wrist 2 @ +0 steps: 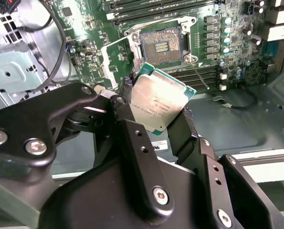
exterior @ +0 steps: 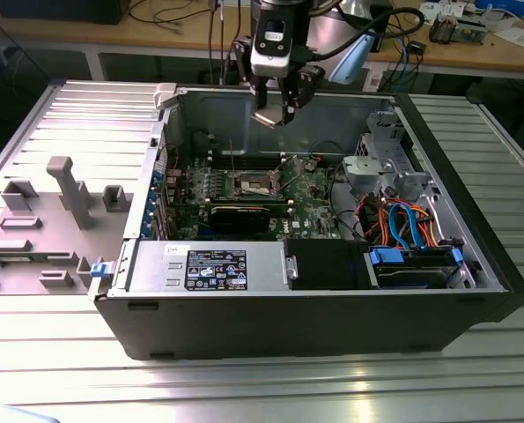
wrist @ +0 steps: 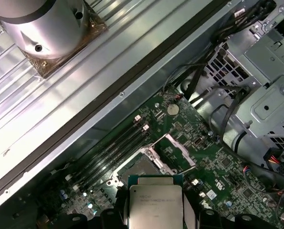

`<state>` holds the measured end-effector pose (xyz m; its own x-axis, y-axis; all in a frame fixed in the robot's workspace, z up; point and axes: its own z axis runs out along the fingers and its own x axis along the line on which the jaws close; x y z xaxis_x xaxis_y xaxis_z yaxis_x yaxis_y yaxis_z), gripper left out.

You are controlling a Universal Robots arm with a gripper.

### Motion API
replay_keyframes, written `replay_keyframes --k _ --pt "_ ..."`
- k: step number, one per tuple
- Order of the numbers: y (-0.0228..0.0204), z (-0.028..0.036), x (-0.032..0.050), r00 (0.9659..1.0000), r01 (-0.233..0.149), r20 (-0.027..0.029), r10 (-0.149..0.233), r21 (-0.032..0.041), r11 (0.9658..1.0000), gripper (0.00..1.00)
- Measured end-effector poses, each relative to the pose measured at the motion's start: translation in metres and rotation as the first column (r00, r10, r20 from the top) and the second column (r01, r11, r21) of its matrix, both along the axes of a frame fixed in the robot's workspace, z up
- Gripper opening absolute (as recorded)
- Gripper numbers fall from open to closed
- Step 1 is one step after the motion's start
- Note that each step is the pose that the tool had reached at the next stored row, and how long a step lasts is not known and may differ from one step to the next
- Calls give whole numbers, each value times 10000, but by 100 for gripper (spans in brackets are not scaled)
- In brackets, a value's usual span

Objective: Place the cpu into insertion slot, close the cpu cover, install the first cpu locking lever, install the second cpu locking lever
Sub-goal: 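Place the cpu into insertion slot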

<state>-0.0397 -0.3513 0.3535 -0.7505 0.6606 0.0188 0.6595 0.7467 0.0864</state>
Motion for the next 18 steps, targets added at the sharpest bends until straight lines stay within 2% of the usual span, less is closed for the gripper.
replay_keyframes --k 3,6,8,11,18 --pt "0 -17 0 9982 602 -1 -602 -2 9982 54" --pt "0 -30 0 9942 1079 -1 -1079 0 9942 54" --pt "0 -38 0 9898 1424 -1 -1424 -1 9898 54" --pt "0 -42 -16 9881 1539 -1 -1539 -1 9881 54" --pt "0 -43 -17 9879 1554 0 -1554 0 9879 54"
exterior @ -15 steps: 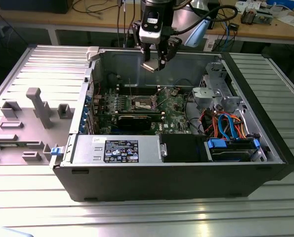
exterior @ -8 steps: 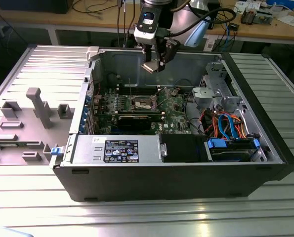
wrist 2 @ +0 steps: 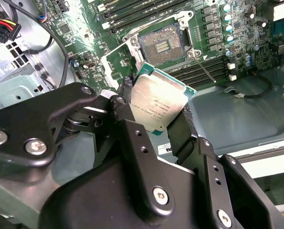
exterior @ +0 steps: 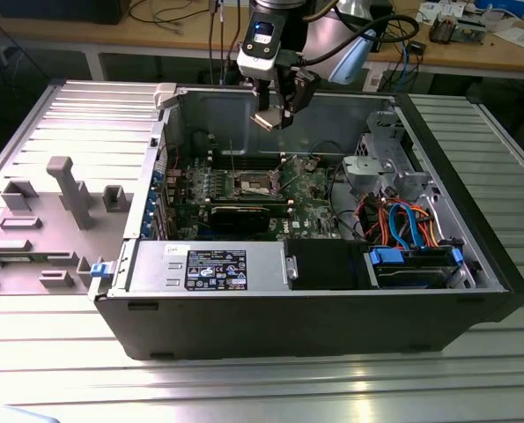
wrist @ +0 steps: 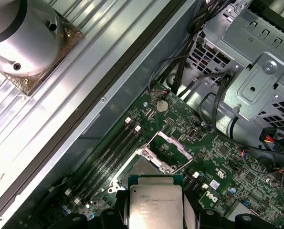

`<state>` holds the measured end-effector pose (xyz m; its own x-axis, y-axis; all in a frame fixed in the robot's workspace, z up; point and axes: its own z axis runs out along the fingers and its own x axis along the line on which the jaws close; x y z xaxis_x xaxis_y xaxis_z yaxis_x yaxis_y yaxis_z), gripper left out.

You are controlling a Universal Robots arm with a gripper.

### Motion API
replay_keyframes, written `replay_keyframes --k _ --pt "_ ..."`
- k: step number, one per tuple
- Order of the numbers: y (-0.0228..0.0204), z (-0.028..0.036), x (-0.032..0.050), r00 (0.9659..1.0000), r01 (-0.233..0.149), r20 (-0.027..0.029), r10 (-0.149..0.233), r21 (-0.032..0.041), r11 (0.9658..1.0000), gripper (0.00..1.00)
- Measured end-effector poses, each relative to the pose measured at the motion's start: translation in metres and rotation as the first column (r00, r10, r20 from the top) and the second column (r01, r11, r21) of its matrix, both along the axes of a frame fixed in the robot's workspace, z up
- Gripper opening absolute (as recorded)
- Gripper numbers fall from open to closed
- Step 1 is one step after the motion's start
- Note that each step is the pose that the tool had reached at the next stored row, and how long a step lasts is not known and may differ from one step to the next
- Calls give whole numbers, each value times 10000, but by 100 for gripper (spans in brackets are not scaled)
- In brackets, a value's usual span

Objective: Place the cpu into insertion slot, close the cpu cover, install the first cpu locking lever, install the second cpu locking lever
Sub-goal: 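Place the cpu into insertion slot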

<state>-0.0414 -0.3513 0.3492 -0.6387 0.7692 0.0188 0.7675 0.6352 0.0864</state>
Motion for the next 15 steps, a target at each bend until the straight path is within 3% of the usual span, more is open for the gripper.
replay_keyframes --k 9,12,15 --pt "0 0 0 10000 34 0 -34 0 10000 54" --pt "0 -2 0 9996 272 0 -272 0 9996 54" --pt "0 -8 0 9970 768 -1 -768 0 9970 54"
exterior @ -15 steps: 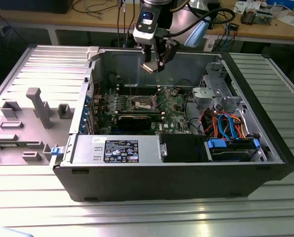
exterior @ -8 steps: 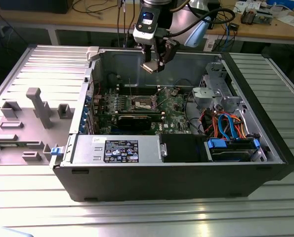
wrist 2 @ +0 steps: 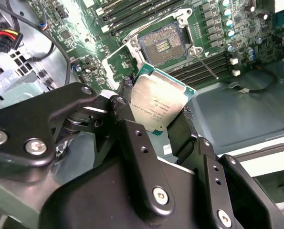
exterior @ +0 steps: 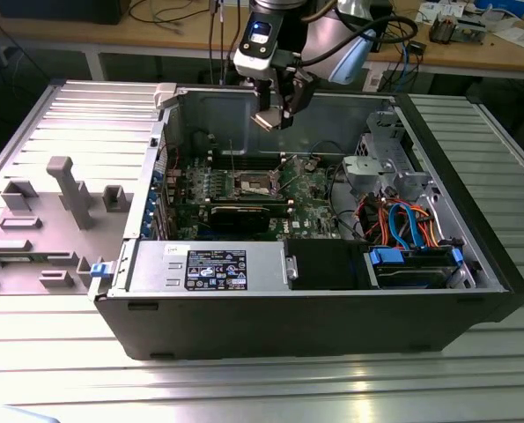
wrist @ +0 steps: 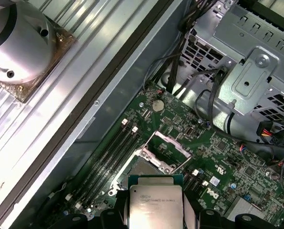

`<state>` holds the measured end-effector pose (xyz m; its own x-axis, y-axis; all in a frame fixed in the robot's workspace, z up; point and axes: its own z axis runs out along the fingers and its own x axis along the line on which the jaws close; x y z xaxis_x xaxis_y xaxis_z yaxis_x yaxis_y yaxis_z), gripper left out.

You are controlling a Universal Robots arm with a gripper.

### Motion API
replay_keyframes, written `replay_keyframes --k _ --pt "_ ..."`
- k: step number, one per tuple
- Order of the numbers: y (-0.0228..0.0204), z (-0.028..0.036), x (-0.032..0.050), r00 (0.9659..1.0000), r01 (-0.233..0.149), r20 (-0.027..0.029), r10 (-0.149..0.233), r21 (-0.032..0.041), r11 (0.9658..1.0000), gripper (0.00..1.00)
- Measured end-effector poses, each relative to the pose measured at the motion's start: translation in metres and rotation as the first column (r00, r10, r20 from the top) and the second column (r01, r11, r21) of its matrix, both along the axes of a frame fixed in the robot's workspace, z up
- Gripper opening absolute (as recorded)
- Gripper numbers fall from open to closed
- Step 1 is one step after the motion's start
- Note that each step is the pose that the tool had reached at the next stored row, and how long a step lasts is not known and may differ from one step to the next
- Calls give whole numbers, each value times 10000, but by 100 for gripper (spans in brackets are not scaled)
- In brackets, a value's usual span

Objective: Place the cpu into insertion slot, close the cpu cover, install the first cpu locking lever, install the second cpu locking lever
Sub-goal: 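Place the cpu into insertion slot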

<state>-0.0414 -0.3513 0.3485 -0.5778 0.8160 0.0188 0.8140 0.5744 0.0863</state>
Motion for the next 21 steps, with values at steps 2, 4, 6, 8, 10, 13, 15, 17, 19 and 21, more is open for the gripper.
replay_keyframes --k 2,4,6,8,10,13,15,17,19,21 --pt "0 -4 0 9996 277 0 -277 0 9996 54" --pt "0 -7 0 9984 565 0 -565 -1 9984 54" --pt "0 -11 0 9967 808 0 -808 0 9967 54" --pt "0 -17 0 9914 1309 -1 -1309 -1 9914 54" --pt "0 -18 -1 9898 1422 0 -1422 -1 9898 54" --pt "0 -18 -1 9898 1425 0 -1425 -1 9898 54" --pt "0 -18 -1 9898 1425 0 -1425 -1 9898 54" --pt "0 -18 -1 9898 1425 0 -1425 0 9898 54" --pt "0 -18 -1 9898 1425 0 -1425 0 9898 54" --pt "0 -18 -1 9898 1426 0 -1426 0 9898 54"
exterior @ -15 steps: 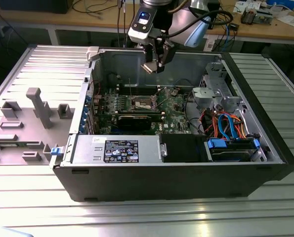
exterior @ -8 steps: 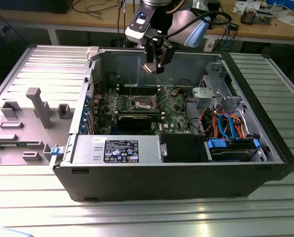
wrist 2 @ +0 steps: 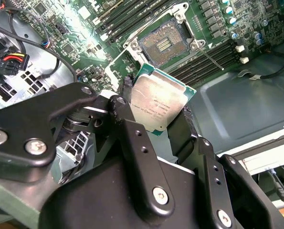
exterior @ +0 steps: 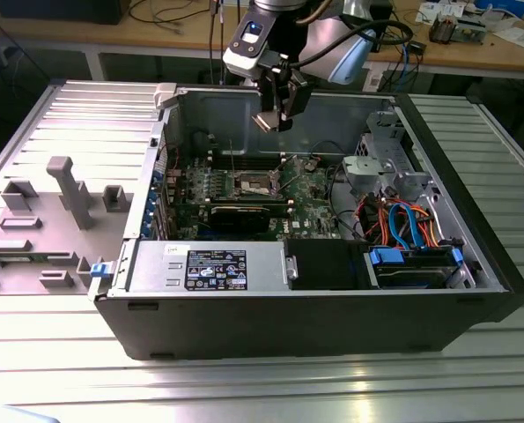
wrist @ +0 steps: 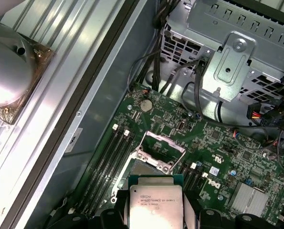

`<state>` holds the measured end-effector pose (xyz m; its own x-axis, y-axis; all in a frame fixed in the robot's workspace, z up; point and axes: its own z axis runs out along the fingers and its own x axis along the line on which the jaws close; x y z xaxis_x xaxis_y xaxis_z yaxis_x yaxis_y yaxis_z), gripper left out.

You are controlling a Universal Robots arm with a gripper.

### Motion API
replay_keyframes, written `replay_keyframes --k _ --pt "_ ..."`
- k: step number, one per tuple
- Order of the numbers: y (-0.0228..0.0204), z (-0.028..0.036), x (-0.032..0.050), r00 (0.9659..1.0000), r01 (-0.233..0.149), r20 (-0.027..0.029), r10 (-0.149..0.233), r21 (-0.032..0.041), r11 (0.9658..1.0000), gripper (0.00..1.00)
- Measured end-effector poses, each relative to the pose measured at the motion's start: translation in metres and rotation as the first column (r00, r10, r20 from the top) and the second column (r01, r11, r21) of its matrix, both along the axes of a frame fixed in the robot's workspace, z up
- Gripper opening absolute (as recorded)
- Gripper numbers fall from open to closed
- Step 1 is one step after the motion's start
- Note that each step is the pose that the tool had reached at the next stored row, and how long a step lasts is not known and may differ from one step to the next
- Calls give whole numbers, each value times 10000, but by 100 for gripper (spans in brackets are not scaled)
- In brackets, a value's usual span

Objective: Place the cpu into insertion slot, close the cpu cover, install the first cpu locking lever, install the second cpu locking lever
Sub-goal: 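Place the cpu into insertion slot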

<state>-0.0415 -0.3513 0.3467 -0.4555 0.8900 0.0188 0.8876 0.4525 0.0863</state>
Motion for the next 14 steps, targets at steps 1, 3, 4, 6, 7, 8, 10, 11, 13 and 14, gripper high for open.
replay_keyframes --k 1,3,4,6,7,8,10,11,13,14 --pt "0 0 0 10000 0 0 0 0 10000 54" --pt "0 -2 0 9998 184 0 -184 1 9998 54" --pt "0 -4 0 9991 420 0 -420 0 9991 54" --pt "0 -11 0 9966 820 -1 -820 0 9966 54" --pt "0 -18 0 9948 1021 -1 -1021 -1 9948 54" --pt "0 -33 0 9926 1214 0 -1214 -2 9926 54" --pt "1 -72 0 9884 1521 -6 -1521 -13 9884 54" --pt "1 -91 0 9849 1729 -11 -1729 -14 9849 54" --pt "1 -118 0 9783 2073 -19 -2073 -14 9783 54" --pt "1 -131 0 9744 2248 -24 -2249 -17 9744 54"
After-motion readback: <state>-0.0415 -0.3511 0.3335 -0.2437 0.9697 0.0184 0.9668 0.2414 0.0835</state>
